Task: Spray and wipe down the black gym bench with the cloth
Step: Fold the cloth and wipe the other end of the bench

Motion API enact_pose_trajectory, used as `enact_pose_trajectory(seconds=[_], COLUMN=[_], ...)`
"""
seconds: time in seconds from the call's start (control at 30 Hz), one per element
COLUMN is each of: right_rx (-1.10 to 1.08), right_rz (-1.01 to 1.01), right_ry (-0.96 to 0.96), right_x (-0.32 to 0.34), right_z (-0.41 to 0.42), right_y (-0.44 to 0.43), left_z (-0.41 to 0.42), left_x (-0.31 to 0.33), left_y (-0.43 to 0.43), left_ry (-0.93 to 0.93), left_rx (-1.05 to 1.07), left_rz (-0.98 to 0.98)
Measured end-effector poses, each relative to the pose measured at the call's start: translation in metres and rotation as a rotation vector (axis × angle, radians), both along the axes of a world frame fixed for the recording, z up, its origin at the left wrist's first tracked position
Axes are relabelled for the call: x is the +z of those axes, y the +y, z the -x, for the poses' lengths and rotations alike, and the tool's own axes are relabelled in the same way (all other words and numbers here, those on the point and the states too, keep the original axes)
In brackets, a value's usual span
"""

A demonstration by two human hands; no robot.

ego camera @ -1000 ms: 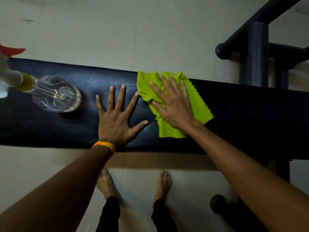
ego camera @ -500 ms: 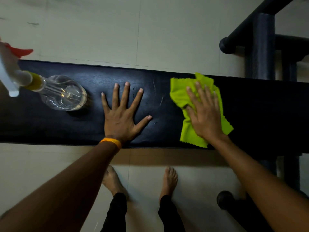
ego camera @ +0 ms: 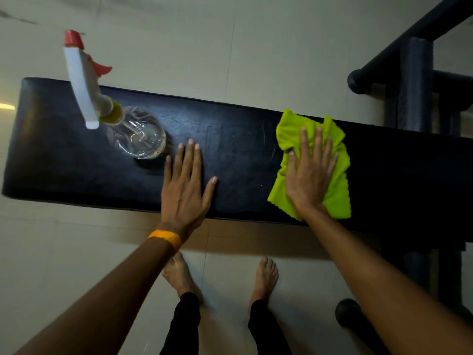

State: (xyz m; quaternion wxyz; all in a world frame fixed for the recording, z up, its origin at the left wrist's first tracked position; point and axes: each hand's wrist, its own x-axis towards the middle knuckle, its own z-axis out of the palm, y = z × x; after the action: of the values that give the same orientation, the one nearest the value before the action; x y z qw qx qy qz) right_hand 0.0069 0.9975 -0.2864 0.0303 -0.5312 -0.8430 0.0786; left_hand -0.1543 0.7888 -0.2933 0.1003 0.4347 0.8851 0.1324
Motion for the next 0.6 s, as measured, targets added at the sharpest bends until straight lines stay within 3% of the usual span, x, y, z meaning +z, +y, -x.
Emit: enact_pose_trajectory(seconds=[0.07,0.2,0.27,0.3,0.37,0.43,0.47,0.53,0.6], right_rx=[0.022,0.662,0.828,0.754,0.329,-0.075,-0.129,0.082,0.542], right_rz=[-0.02,0.031,0.03,0.027,-0.002,-0.051,-0.052,-0.012,0.023], right_ry=[-0.025,-0.094,-0.094,-0.078,-0.015,0.035,0.035,0.007,-0.064], right_x=[-0.001,0.003,0.002,0.0,-0.002,-0.006,-0.006,-0.004,-0.002], right_z=[0.023,0.036,0.042,0.044,0.046,0.061,0.071,0.082,0.082], right_y=[-0.047,-0.046,-0.003,0.014,0.022,-0.014,-0.039,-0.083,-0.094], left_z=[0.001,0.006,0.007,0.008,0.007,0.007,0.007,0.007,0.01], left_x=[-0.004,-0.006,-0.005,-0.006,-0.008,-0.009,-0.009,-0.009,-0.009], left_y=[-0.026,-0.036,-0.034,-0.034,-0.036,-0.038,-0.038,-0.038,-0.04], left_ry=[0.037,0.084,0.084,0.083,0.077,0.082,0.082,0.074,0.075], left_rx=[-0.038,-0.084,-0.088,-0.089,-0.086,-0.079,-0.08,-0.095,-0.12], left_rz=[-0.011,-0.031,-0.032,-0.029,-0.014,-0.013,-0.016,-0.025,-0.045])
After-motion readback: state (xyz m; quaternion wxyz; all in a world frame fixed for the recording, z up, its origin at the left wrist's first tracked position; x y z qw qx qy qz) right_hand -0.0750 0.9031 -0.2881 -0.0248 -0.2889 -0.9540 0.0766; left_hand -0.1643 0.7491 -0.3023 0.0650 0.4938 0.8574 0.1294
